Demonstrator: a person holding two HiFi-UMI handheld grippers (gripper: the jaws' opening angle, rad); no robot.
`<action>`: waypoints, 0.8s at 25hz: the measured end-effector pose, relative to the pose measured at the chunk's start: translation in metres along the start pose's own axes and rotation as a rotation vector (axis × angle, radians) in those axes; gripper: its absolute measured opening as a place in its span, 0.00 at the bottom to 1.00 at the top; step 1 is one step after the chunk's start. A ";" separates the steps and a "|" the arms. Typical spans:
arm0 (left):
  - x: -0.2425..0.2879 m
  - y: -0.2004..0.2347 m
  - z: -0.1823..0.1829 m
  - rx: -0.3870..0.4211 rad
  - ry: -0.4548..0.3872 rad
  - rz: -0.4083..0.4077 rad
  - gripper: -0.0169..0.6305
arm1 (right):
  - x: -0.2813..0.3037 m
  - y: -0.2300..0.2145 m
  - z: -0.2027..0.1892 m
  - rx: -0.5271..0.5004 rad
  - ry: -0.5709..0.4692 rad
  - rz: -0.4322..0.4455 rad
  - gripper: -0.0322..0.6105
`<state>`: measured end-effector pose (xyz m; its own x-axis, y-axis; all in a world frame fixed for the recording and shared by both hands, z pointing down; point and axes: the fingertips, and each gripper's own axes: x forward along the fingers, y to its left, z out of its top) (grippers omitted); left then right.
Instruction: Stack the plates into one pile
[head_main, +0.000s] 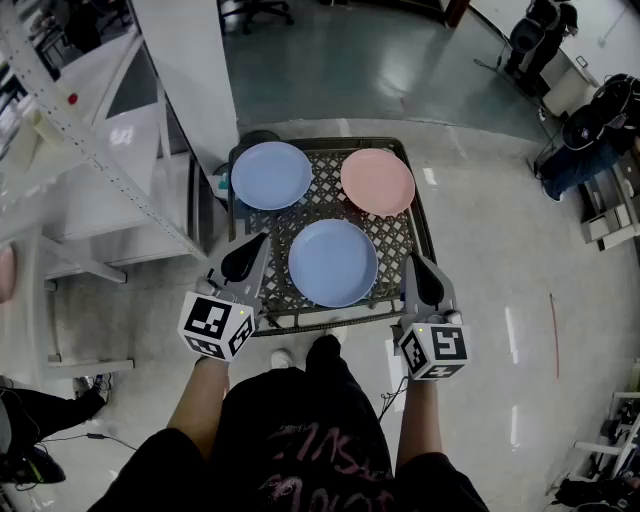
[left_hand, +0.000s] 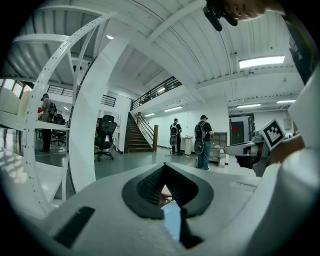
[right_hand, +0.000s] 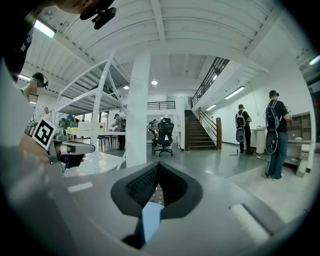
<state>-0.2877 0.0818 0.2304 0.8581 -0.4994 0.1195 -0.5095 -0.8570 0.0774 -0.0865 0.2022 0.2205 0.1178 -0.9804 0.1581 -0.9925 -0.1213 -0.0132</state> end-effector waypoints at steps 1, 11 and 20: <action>0.001 0.000 -0.001 -0.001 0.002 -0.001 0.03 | 0.001 0.000 0.000 0.000 0.002 0.000 0.07; 0.008 0.000 -0.009 -0.013 0.019 -0.011 0.03 | 0.006 0.001 -0.008 0.003 0.023 -0.004 0.07; 0.024 0.001 -0.037 -0.028 0.092 -0.023 0.03 | 0.014 -0.016 -0.033 0.072 0.074 -0.019 0.07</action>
<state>-0.2703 0.0737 0.2700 0.8608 -0.4649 0.2072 -0.4924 -0.8636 0.1083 -0.0703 0.1951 0.2550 0.1309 -0.9640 0.2315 -0.9850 -0.1529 -0.0796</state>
